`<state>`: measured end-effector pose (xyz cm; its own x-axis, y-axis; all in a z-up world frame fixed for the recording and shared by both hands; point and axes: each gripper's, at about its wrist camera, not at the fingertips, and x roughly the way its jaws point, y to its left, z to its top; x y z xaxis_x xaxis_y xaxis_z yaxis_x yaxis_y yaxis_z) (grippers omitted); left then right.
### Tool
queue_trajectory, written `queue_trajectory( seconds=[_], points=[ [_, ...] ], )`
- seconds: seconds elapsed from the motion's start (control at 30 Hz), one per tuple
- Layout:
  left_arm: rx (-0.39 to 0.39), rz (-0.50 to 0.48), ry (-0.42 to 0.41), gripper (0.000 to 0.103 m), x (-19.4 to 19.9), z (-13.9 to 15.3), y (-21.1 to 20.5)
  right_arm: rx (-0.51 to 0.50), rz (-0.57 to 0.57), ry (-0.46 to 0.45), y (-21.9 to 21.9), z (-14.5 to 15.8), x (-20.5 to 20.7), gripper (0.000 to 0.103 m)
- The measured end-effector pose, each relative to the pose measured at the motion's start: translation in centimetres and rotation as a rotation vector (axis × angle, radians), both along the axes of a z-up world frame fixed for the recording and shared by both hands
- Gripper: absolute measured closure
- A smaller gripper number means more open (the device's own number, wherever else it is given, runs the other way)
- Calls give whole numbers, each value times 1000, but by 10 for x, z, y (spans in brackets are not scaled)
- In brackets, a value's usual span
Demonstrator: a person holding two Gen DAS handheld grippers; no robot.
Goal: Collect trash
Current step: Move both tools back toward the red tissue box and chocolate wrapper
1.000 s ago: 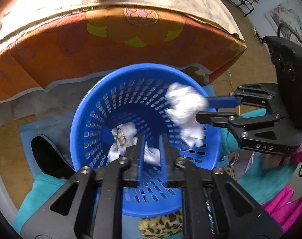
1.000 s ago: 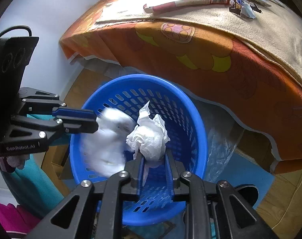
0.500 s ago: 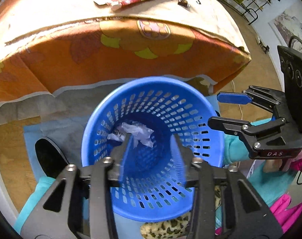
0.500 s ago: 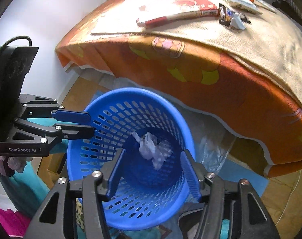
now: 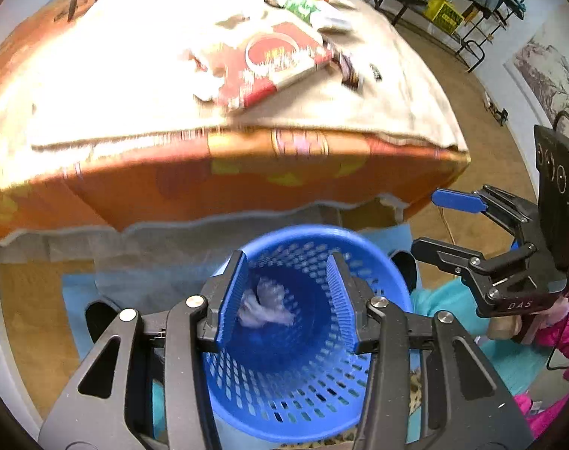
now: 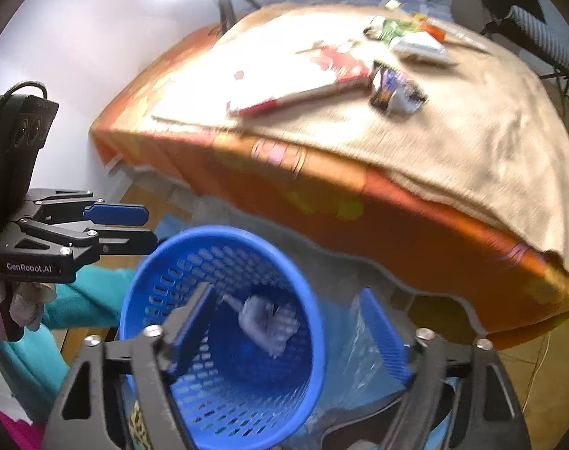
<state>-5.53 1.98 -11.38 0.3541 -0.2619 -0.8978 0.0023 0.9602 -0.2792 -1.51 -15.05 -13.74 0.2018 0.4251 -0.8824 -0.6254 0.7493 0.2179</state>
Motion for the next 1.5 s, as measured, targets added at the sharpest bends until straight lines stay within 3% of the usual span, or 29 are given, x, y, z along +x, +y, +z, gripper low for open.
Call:
queue_trajectory(
  seconds=[0.3,0.43,0.53,0.67,0.9,1.1,1.23,1.37,1.5],
  points=[
    [66,-27,-123,34,45,33,7,33,-75,-77,-8,29,34,18],
    [61,-45,-126,34,68,37,12,52,-99,-98,-9,39,50,17],
    [63,-68,-110,23,87,34,14,41,-100,-128,-6,44,60,17],
    [88,-101,-94,23,113,25,12,24,-107,-142,-3,45,77,17],
    [147,-166,-81,23,157,10,9,24,-152,-106,-1,41,120,15],
    [343,-308,-48,23,176,-13,-14,35,-207,-55,0,31,154,15],
    [374,-323,-34,23,184,-24,-18,41,-229,-24,1,24,168,15],
    [417,-356,-42,15,191,-30,-23,33,-241,-7,3,16,177,15],
    [402,-353,-51,14,197,-29,-23,29,-252,3,4,11,184,15]
  ],
)
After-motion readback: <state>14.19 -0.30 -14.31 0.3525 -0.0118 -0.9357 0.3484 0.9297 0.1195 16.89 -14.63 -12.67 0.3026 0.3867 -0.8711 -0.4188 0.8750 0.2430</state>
